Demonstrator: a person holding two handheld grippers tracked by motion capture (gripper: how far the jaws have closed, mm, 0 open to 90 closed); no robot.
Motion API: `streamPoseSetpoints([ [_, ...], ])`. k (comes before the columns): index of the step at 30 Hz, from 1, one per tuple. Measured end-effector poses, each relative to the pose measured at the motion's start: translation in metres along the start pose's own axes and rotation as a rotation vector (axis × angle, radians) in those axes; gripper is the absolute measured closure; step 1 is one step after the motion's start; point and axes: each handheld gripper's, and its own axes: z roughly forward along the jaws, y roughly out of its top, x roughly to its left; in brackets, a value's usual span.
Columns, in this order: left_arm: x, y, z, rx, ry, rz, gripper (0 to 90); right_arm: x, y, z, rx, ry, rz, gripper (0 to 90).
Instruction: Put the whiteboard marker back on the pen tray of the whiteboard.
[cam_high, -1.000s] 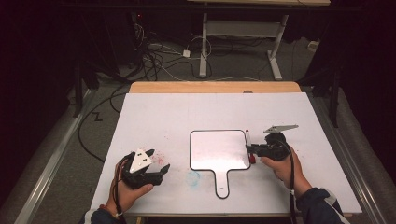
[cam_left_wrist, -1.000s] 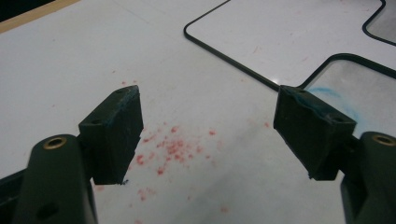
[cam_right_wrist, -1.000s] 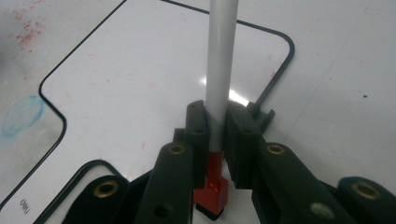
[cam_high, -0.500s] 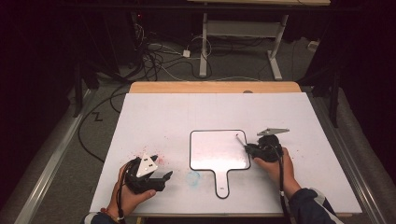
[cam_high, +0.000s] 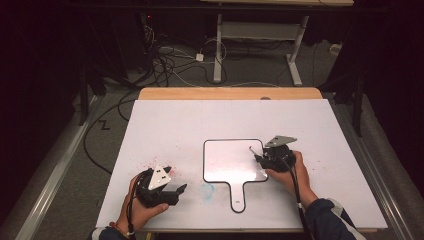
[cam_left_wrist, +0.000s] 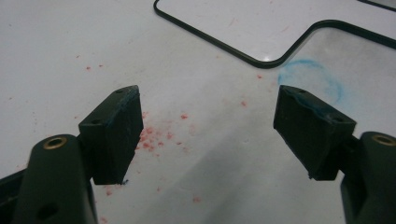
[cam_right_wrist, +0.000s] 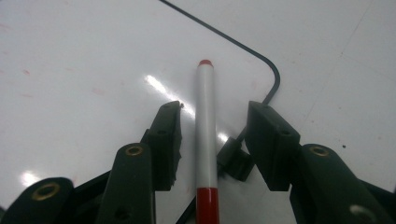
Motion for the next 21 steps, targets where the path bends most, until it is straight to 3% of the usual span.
streamPoseSetpoints([
  [9, 0.000, -0.001, 0.001, 0.005, -0.008, -0.001, 22.9, -0.012, -0.002, -0.001, -0.002, -0.058, 0.059, 58.4],
  [21, 0.001, -0.001, 0.001, 0.015, -0.010, 0.002, 22.9, -0.021, -0.007, -0.003, -0.002, -0.002, 0.098, 54.2],
])
